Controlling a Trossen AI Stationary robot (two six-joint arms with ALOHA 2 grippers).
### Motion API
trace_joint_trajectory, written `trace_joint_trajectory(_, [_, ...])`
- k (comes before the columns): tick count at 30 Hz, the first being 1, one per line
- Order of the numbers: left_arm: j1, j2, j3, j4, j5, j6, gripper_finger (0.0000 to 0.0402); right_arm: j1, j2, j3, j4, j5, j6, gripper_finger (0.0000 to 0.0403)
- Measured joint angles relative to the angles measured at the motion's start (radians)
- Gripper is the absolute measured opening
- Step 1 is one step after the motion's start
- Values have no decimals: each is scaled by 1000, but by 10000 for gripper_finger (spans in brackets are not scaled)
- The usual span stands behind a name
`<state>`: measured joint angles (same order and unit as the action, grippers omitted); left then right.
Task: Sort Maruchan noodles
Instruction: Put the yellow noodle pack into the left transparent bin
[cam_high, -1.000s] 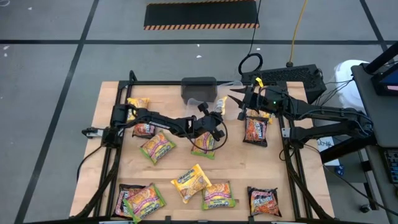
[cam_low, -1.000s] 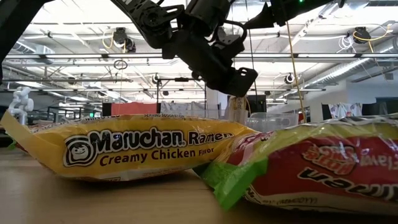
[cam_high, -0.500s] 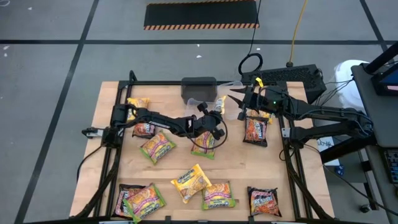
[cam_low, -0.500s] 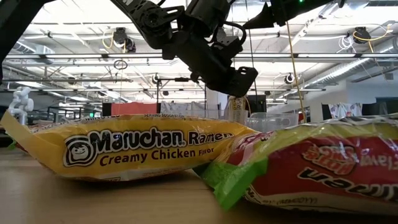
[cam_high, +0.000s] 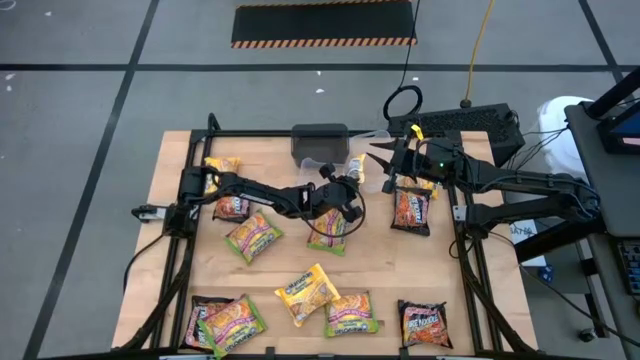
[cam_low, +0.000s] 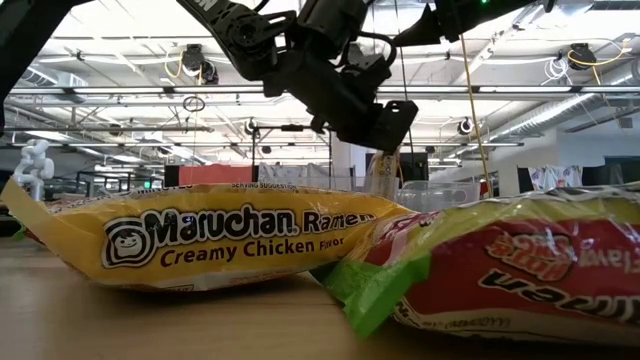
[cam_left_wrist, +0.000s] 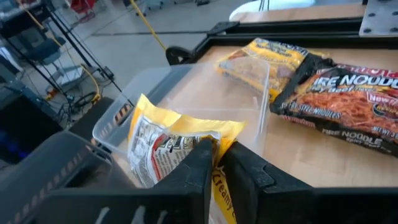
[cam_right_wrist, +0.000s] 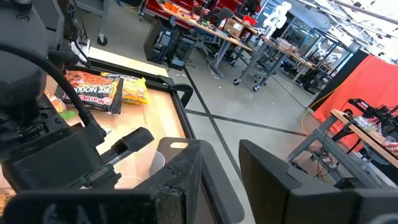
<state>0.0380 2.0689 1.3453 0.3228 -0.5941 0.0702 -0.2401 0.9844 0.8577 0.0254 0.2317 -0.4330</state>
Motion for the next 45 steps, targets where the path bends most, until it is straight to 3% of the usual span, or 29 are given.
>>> trace_joint_trajectory(45, [-43, -10, 0, 51, -35, 286, 53, 0, 0, 0, 0, 3, -18, 105])
